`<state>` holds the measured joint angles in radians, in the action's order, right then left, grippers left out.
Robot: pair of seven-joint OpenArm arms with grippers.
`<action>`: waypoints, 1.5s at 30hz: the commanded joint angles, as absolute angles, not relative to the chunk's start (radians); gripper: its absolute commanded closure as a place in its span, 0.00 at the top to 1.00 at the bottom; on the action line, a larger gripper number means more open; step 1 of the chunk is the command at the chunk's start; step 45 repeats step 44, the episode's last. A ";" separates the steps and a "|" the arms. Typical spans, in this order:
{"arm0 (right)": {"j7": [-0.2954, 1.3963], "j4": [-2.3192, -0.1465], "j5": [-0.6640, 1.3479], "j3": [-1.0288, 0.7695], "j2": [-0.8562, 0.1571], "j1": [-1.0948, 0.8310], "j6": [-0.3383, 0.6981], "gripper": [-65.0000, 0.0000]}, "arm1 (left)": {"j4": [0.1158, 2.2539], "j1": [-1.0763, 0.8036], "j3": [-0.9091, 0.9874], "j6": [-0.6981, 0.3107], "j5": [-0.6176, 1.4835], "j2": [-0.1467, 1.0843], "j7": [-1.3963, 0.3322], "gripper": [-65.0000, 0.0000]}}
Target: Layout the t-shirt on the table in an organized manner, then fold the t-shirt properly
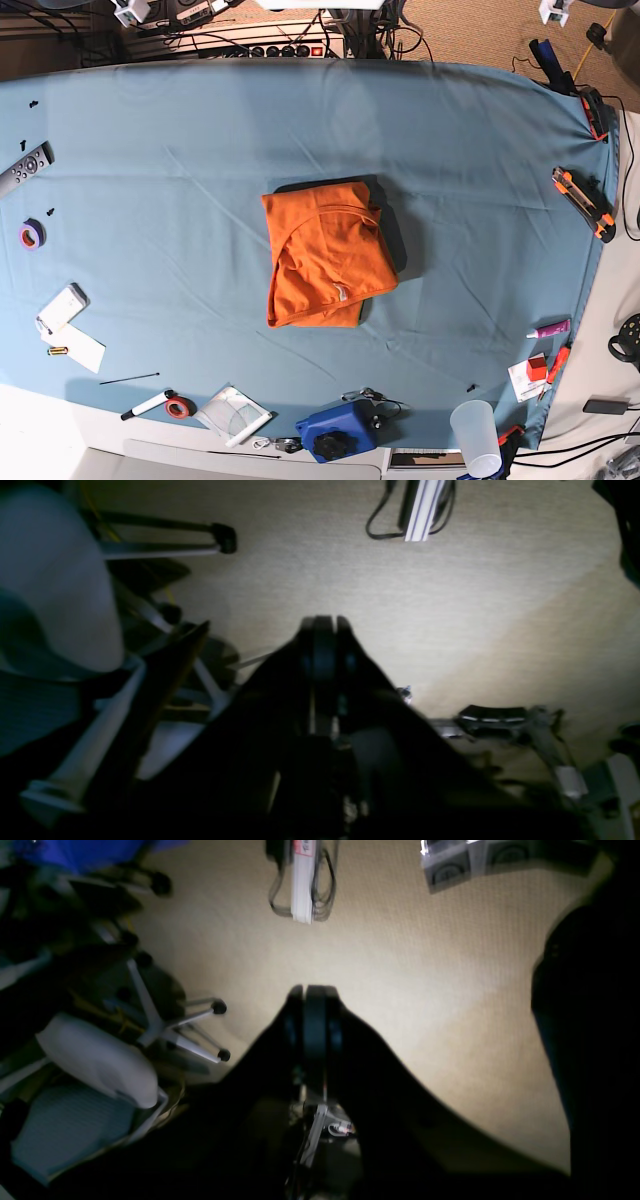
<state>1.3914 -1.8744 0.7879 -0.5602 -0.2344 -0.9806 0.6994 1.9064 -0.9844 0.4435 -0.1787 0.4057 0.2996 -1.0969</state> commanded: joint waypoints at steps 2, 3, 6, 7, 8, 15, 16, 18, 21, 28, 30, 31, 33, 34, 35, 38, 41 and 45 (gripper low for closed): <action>1.396 -1.819 0.787 -0.568 -0.278 -0.986 0.698 0.00 | 1.848 -0.965 0.449 -0.185 0.401 0.307 -1.090 0.00; 1.396 -1.785 0.787 -0.568 -0.292 -0.974 0.698 0.00 | 1.803 -0.943 0.449 -0.185 0.402 0.307 -1.072 0.00; 1.396 -1.678 0.785 -0.564 -0.322 -0.913 0.698 0.00 | 1.641 -0.861 0.448 -0.194 0.397 0.304 -1.026 0.00; 1.396 -1.642 0.785 -0.551 -0.334 -0.891 0.698 0.00 | 1.580 -0.830 0.448 -0.213 0.397 0.304 -1.019 0.00; 1.396 -1.606 0.785 -0.532 -0.347 -0.868 0.698 0.00 | 1.519 -0.800 0.448 -0.233 0.397 0.303 -1.019 0.00; 1.396 -1.336 0.616 -0.236 -0.437 -0.709 0.698 0.00 | 1.125 -0.634 0.448 -0.359 0.395 0.284 -0.820 0.00; 1.376 -1.300 0.579 -0.194 -0.439 -0.680 0.698 0.00 | 1.079 -0.613 0.448 -0.377 0.386 0.280 -0.775 0.00; 1.325 -1.231 0.513 -0.111 -0.437 -0.620 0.698 0.00 | 0.994 -0.568 0.448 -0.406 0.342 0.271 -0.689 0.00; 1.190 -1.133 0.399 0.013 -0.437 -0.535 0.698 0.00 | 0.877 -0.505 0.448 -0.420 0.299 0.262 -0.549 0.00; 0.776 -0.888 0.127 0.205 -0.393 -0.352 0.698 0.00 | 0.644 -0.397 0.448 -0.302 0.203 0.191 -0.231 0.00; 0.661 -0.822 0.068 0.248 -0.386 -0.310 0.698 0.00 | 0.595 -0.381 0.448 -0.258 0.165 0.165 -0.162 0.00; 0.599 -0.790 0.038 0.268 -0.384 -0.293 0.695 0.00 | 0.579 -0.379 0.448 -0.245 0.147 0.152 -0.126 0.00; 0.471 -0.731 -0.041 0.307 -0.378 -0.264 0.653 0.00 | 0.566 -0.379 0.448 -0.226 0.127 0.131 -0.058 0.00; 0.417 -0.705 -0.072 0.326 -0.375 -0.251 0.621 0.00 | 0.566 -0.380 0.448 -0.224 0.122 0.124 -0.042 0.00; 0.379 -0.683 -0.090 0.344 -0.374 -0.241 0.593 0.00 | 0.567 -0.379 0.448 -0.221 0.122 0.120 -0.043 0.00; 0.311 -0.641 -0.122 0.385 -0.375 -0.229 0.538 0.00 | 0.567 -0.379 0.448 -0.221 0.123 0.117 -0.043 0.00; 0.310 -0.640 -0.128 0.394 -0.375 -0.230 0.526 0.00 | 0.574 -0.380 0.448 -0.221 0.123 0.116 -0.043 0.00; 0.310 -0.640 -0.128 0.394 -0.375 -0.230 0.526 0.00 | 0.579 -0.379 0.448 -0.222 0.123 0.117 -0.043 0.00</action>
